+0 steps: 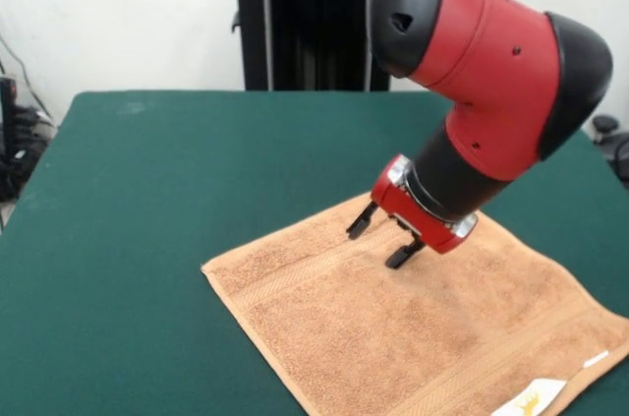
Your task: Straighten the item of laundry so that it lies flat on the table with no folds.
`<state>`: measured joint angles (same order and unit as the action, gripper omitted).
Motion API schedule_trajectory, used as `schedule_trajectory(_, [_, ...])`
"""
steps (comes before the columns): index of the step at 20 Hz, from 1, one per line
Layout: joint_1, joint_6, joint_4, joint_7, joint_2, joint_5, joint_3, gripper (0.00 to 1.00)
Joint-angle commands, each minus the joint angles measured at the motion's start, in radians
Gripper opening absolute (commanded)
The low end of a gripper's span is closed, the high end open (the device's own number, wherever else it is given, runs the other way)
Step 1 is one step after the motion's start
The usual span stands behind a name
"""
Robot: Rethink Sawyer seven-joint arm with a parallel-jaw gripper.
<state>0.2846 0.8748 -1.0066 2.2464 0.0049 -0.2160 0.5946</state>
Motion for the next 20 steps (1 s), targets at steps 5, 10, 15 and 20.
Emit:
schedule_trajectory(5, [-0.02, -0.07, -0.063, 0.26, 0.325, 0.05, -0.04, 1.0])
schedule_trajectory(10, [0.024, 0.02, -0.019, 0.285, 0.383, 0.089, 0.057, 1.0])
schedule_trajectory(15, [0.035, 0.063, -0.032, 0.249, 0.389, 0.087, 0.081, 1.0])
schedule_trajectory(20, [0.04, 0.077, -0.038, 0.218, 0.399, 0.094, 0.105, 1.0])
